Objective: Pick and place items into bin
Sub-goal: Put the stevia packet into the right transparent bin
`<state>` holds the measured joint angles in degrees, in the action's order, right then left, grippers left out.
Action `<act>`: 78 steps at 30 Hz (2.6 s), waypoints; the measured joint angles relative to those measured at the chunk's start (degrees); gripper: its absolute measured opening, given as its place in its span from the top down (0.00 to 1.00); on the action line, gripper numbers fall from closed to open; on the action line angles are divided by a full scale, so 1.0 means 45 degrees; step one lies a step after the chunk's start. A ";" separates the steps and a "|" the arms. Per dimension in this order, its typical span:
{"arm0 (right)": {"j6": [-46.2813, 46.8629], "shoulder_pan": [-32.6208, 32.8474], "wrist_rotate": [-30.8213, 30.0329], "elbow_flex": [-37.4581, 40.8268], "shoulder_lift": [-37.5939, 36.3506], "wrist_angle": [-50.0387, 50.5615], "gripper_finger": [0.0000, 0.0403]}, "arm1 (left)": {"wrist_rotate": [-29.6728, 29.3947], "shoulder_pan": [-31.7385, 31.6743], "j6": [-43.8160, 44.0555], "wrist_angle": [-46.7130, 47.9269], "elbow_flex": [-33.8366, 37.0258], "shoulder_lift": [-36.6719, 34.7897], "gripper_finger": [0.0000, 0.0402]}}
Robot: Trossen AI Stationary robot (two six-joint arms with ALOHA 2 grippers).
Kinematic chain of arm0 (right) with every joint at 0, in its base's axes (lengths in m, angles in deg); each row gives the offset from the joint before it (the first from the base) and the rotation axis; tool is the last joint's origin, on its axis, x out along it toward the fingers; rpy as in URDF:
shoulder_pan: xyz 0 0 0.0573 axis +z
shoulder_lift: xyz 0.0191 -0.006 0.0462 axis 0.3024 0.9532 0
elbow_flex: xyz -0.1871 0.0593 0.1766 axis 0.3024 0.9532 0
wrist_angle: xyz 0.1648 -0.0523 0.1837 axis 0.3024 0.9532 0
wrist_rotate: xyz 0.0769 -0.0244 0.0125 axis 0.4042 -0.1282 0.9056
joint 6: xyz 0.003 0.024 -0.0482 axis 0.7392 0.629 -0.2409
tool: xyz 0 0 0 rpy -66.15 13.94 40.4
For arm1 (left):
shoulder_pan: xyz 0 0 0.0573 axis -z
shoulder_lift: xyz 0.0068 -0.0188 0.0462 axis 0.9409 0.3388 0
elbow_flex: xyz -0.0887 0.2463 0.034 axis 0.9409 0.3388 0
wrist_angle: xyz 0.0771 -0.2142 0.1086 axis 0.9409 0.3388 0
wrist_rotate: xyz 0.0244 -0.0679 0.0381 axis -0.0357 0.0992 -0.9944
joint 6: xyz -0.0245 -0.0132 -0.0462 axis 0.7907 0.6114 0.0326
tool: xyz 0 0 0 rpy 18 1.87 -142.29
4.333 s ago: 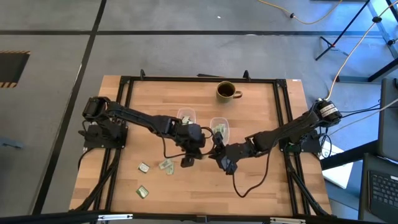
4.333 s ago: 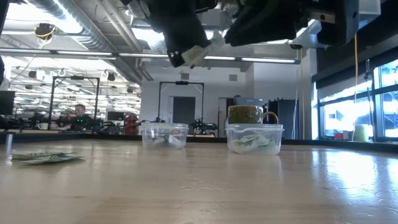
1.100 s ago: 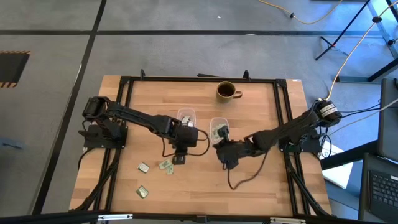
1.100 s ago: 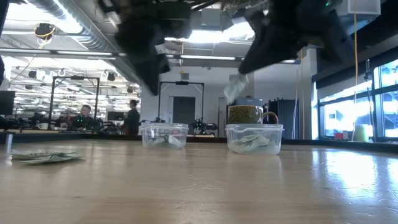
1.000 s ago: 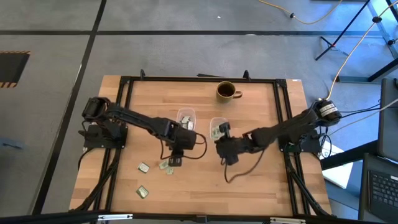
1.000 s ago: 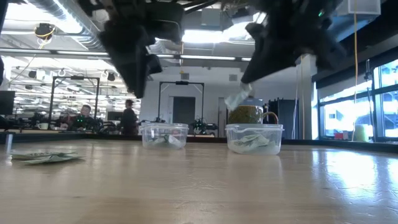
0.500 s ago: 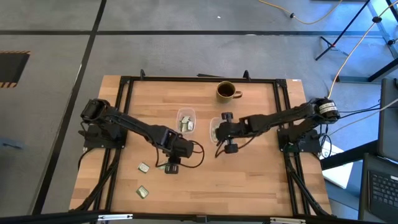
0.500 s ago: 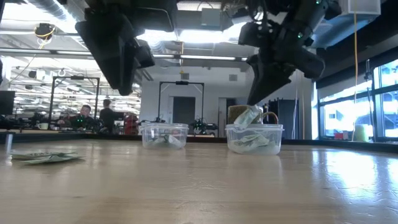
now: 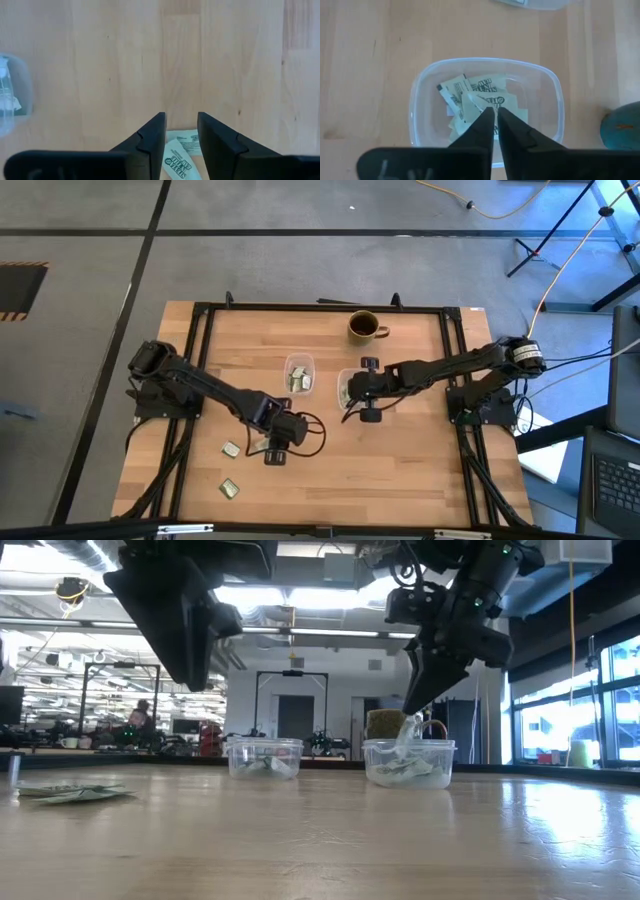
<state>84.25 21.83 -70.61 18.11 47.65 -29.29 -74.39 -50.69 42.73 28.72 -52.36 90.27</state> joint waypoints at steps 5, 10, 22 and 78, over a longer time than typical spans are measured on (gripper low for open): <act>-0.0013 0.0000 -0.0019 0.0000 0.0000 -0.0042 0.90 | -0.0178 0.0142 0.0324 0.0000 0.0000 0.0000 0.74; -0.0075 -0.0024 -0.0024 0.0000 0.0000 -0.0522 0.84 | -0.0956 0.0243 0.0605 0.0000 0.0000 0.0000 0.74; -0.0349 -0.0247 -0.0044 0.0000 0.0000 -0.0299 0.80 | -0.0980 0.0243 0.0665 0.0229 0.0000 0.0000 0.74; 0.0242 -0.0376 -0.0039 0.0000 0.0000 0.0065 0.80 | 0.0919 0.0884 0.3032 -0.0165 0.2633 0.1107 0.90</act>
<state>85.33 20.14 -70.79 18.11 47.65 -29.00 -70.26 -46.71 56.38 27.98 -40.51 95.25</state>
